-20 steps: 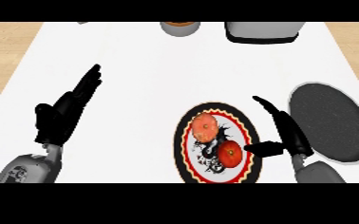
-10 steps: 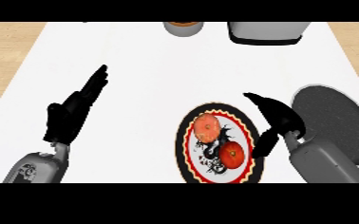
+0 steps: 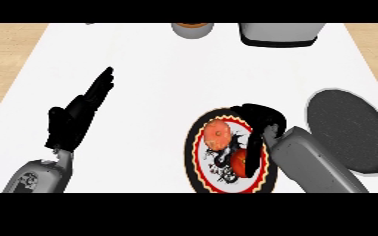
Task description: Pick the tomato from the plate and place it in the pan
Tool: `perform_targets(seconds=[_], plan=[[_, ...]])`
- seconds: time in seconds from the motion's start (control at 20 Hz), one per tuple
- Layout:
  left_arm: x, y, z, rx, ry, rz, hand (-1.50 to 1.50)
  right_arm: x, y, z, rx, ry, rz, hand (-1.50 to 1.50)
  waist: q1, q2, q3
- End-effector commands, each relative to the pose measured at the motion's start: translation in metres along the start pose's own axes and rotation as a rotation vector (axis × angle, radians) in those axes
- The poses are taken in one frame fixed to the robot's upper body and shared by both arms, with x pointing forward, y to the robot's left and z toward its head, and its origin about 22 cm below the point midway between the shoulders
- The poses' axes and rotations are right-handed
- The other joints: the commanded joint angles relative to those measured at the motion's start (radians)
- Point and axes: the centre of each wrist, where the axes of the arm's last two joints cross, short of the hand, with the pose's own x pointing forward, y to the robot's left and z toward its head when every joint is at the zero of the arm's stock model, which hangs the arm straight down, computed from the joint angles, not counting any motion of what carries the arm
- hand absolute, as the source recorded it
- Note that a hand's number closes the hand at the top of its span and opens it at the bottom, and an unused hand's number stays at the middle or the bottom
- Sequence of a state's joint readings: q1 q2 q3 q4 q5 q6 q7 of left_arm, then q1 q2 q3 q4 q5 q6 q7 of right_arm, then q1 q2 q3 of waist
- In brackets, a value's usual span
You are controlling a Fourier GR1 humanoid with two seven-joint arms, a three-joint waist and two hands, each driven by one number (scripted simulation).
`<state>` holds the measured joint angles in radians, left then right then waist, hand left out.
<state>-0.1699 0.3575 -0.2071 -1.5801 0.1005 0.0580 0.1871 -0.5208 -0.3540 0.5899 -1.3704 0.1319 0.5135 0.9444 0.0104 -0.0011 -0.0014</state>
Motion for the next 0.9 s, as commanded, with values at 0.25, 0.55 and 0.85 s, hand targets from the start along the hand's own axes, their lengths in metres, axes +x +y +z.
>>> perform_targets(seconds=[0.25,0.55,0.85], plan=[[0.003,0.008,0.008,0.013,0.013,-0.007,0.0,0.041,0.016,0.009,0.015,0.152,0.102,-1.5,-0.007,-0.002,0.001],[-0.002,0.002,-0.013,0.022,0.009,-0.001,0.0,0.01,0.01,-0.007,0.038,0.187,0.148,-1.5,-0.013,0.003,0.001],[-0.002,0.012,-0.003,0.005,0.007,0.009,0.0,0.007,0.042,-0.004,0.022,0.195,0.163,-1.5,-0.012,0.001,0.001]])
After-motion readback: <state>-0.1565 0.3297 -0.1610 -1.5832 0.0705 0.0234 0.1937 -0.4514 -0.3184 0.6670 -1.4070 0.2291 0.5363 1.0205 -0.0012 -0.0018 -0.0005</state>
